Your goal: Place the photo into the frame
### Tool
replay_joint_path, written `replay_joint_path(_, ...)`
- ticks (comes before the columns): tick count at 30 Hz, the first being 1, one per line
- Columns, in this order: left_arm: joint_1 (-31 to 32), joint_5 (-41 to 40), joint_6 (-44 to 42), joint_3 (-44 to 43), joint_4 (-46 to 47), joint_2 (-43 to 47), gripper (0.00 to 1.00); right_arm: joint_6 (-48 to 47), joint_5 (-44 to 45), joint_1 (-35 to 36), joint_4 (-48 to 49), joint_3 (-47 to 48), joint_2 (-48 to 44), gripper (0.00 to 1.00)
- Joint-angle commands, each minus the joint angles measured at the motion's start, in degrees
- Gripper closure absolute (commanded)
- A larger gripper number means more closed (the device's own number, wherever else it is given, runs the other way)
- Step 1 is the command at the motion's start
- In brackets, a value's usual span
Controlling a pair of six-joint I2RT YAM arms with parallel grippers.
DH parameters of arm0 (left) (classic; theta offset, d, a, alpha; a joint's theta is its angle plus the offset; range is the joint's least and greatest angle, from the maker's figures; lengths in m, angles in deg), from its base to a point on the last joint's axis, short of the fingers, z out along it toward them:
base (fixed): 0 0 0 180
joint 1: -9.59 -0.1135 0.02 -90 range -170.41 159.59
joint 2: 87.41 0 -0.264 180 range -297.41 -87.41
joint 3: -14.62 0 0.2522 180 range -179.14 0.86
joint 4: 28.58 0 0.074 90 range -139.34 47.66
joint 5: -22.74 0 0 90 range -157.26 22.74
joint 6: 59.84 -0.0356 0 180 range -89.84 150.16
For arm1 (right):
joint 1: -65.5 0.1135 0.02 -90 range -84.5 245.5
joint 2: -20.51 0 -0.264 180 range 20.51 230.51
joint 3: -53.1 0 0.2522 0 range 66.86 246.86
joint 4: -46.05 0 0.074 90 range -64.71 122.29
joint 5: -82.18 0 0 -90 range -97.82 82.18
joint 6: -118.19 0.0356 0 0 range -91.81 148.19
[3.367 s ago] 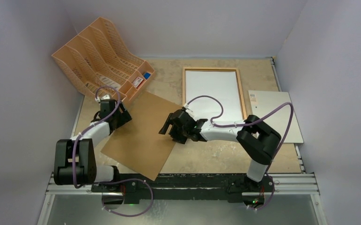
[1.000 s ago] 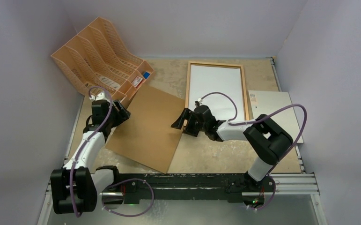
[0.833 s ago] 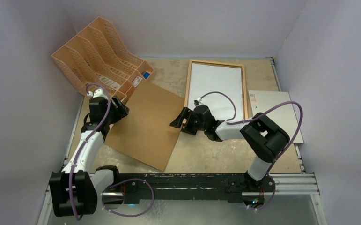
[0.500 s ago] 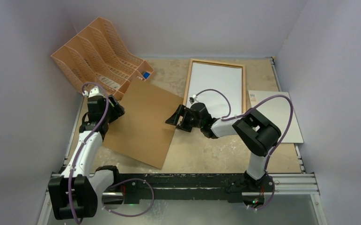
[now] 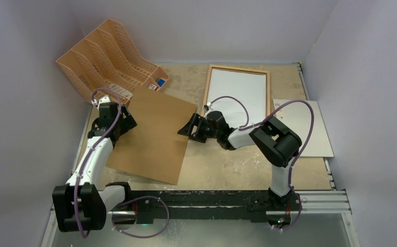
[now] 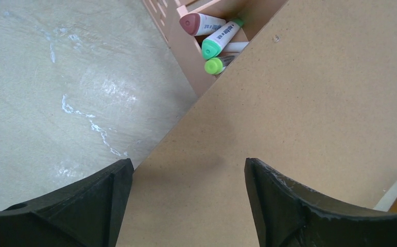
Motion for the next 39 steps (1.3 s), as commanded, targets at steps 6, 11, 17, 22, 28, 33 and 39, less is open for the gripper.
replay_joint_path(6,1.58,3.09,-4.19,-4.42,-3.45,-8.41,0.12,-1.94,-4.64,2.14,-4.45,1.58,4.52,0.18)
replay_joint_path(11,1.40,-1.80,-4.46,-6.55,-4.89,-9.47,0.11,-2.30,-4.95,2.17,-4.99,1.80,4.56,0.18)
replay_joint_path(17,1.31,-0.61,-4.00,-7.32,-4.31,-9.50,0.06,-2.12,-5.20,1.97,-4.78,1.84,4.91,0.18)
replay_joint_path(22,1.19,11.01,-2.53,-5.64,-1.71,-13.57,0.17,-1.30,-6.62,1.87,-0.73,-0.17,4.11,0.17)
replay_joint_path(28,1.14,18.05,-2.24,-6.82,-1.20,-8.93,0.24,-1.43,-8.17,1.74,0.72,-1.01,3.28,0.16)
replay_joint_path(33,0.96,23.87,-4.90,-9.62,-4.73,-5.13,0.25,-2.01,-8.57,1.48,1.55,-1.45,2.01,0.14)
replay_joint_path(39,0.49,32.11,-6.37,-12.65,-8.85,-1.57,0.27,-2.16,-9.78,1.11,3.57,-1.91,1.83,0.14)
